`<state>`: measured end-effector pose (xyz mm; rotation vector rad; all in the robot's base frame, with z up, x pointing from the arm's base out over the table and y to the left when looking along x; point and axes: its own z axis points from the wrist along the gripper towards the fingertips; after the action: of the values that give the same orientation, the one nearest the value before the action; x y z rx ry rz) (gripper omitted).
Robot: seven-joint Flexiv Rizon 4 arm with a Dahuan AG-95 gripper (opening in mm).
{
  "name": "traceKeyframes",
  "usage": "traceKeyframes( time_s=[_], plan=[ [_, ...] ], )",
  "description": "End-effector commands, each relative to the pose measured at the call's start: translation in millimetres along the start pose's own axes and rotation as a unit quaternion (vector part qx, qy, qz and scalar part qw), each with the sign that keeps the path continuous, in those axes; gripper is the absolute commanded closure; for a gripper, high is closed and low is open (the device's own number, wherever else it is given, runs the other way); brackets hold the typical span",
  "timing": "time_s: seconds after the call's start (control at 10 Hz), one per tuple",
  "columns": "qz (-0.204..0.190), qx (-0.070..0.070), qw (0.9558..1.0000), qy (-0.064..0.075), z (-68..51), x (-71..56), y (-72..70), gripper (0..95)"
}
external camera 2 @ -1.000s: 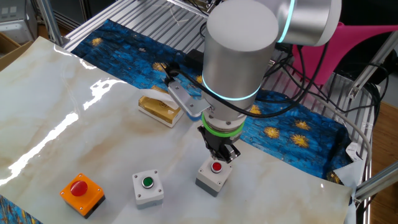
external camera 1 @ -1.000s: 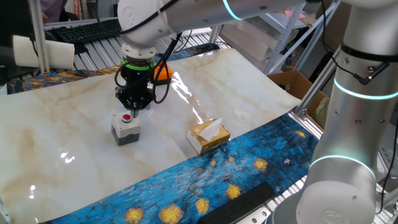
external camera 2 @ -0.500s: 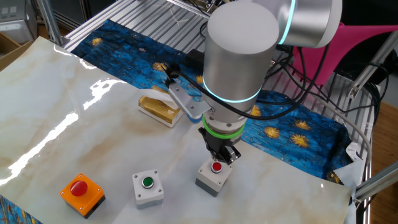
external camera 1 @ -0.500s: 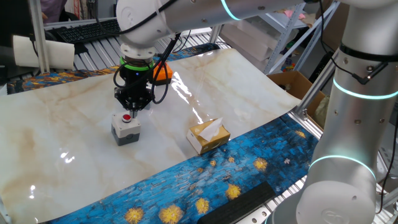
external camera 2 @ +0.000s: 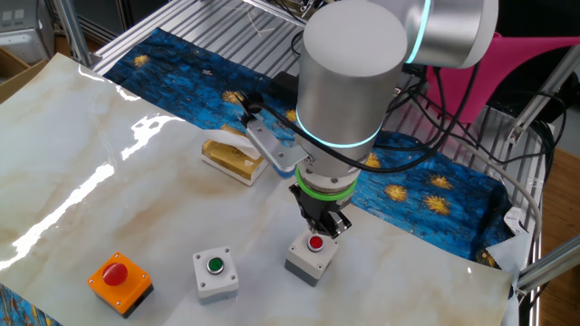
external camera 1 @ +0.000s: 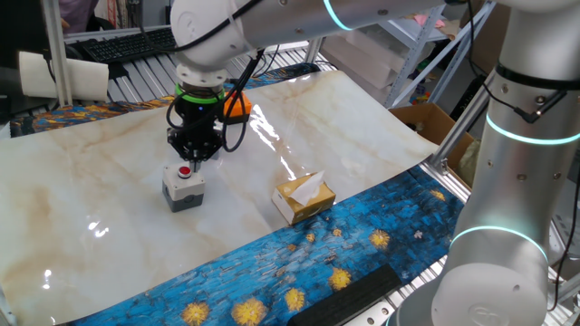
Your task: Press three buttons from left to right in sequence
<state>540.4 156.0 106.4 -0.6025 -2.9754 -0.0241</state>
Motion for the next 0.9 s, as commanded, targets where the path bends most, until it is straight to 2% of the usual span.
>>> traceKeyframes(
  time_s=[0.1, 0.4, 0.5, 0.9],
  plan=[
    [0.004, -0.001, 1.0000, -0.003, -0.1, 0.4, -0.1, 95.0],
    [0.023, -0.004, 0.9996, -0.013, 1.3, -0.6, 3.8, 95.0],
    [0.024, 0.000, 0.9996, -0.016, 1.6, -0.9, 4.8, 95.0],
    [0.027, 0.002, 0.9995, -0.017, 2.7, -1.7, 7.3, 95.0]
  ],
)
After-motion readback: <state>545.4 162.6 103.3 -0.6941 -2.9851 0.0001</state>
